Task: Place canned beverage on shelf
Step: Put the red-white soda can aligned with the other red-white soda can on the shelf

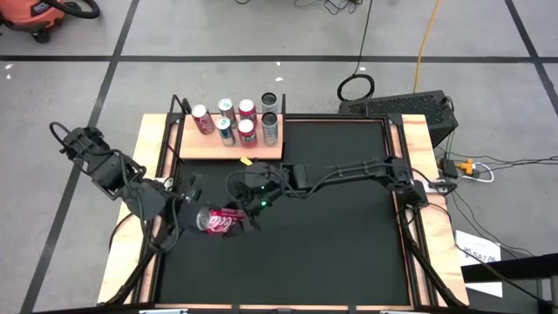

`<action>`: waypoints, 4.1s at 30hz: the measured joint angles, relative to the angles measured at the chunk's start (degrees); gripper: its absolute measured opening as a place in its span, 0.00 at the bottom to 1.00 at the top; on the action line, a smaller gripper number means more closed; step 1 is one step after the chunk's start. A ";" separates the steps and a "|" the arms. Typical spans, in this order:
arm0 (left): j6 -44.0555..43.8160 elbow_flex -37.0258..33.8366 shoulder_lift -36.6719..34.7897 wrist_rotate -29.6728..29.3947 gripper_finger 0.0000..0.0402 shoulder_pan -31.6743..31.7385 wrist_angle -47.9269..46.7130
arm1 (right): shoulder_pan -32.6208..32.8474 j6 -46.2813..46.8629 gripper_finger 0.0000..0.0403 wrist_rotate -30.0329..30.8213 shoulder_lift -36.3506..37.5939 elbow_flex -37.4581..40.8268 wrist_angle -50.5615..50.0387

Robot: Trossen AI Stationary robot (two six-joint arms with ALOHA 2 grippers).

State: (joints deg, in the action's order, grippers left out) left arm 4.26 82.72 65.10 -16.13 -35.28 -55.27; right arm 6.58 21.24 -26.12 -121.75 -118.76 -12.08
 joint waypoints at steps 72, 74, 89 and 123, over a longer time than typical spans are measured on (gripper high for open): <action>-17.51 -6.35 -3.75 -3.28 0.69 45.43 -28.24 | -4.95 -0.30 0.94 36.65 18.00 0.00 -41.71; -11.21 -9.52 -3.74 -0.07 0.69 50.03 -23.70 | -4.97 -0.67 0.94 36.84 19.08 0.02 -43.06; 10.28 -18.98 0.68 8.62 0.69 76.88 -12.76 | -2.70 0.60 0.94 48.74 21.14 0.11 -55.18; 12.58 -21.10 10.04 12.45 0.80 86.28 -7.25 | -4.87 -1.81 0.94 48.45 21.11 0.11 -59.31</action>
State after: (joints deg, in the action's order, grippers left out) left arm 16.83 61.62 75.14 -3.67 51.00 -62.52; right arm 1.72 19.43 22.33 -100.64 -118.65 -71.40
